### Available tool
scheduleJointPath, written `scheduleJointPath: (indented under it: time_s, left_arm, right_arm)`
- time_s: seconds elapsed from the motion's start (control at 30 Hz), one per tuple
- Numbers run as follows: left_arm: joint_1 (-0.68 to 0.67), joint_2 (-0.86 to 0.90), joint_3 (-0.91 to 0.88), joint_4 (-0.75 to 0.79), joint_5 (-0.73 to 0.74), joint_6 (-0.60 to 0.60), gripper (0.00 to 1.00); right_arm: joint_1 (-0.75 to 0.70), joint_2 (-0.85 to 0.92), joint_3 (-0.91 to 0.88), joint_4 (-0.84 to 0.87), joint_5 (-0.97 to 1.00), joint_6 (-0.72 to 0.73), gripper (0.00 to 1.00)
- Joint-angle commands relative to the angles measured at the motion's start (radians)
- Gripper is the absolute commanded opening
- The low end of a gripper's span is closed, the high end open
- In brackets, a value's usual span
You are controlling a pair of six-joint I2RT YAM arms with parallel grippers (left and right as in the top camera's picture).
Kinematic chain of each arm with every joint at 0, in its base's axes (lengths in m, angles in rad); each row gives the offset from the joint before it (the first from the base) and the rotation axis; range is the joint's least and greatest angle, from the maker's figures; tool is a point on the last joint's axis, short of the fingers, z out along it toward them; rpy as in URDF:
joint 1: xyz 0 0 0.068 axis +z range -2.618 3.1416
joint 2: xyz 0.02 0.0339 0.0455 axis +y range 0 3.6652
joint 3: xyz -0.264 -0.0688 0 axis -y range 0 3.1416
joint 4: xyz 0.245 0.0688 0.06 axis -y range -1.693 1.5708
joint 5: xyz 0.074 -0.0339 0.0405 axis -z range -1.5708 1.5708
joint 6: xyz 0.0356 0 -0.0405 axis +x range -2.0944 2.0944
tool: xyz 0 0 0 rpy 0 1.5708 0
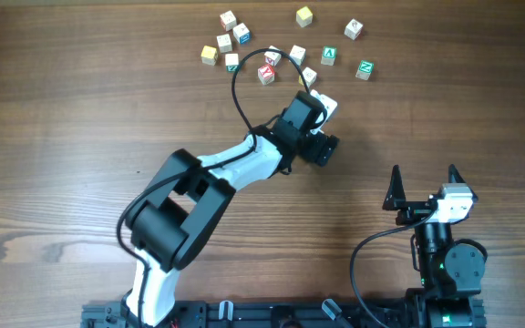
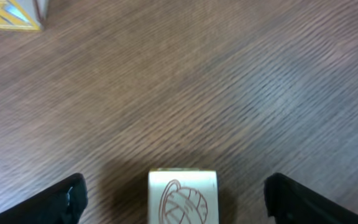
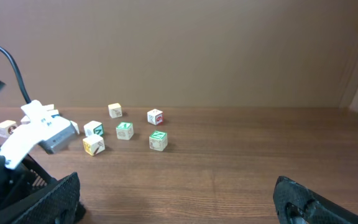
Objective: Form a circle
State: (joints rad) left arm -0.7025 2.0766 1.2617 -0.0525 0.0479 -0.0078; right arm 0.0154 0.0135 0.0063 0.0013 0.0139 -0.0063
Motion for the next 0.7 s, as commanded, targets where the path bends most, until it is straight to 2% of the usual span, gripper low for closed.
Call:
scheduleJointPath:
  time_s: [0.0, 0.13, 0.23, 0.47, 0.67]
  left_arm:
    - [0.012, -0.148, 0.080, -0.042, -0.063, 0.051, 1.00]
    - [0.057, -0.172, 0.226, -0.125, -0.121, 0.083, 1.00]
    - [0.123, -0.163, 0.297, -0.128, -0.116, 0.082, 1.00]
    - [0.275, -0.079, 0.309, -0.055, 0.045, 0.082, 0.99]
    - [0.290, 0.073, 0.309, 0.045, 0.053, 0.082, 0.98]
  right_arm:
    - [0.004, -0.009, -0.001, 0.005, -0.016, -0.018, 1.00]
    - [0.004, -0.009, -0.001, 0.005, -0.016, -0.017, 1.00]
    - [0.004, -0.009, -0.001, 0.005, -0.016, -0.018, 1.00]
    - [0.004, -0.009, -0.001, 0.004, -0.016, -0.018, 1.00]
    - [0.004, -0.009, -0.001, 0.004, -0.016, -0.018, 1.00]
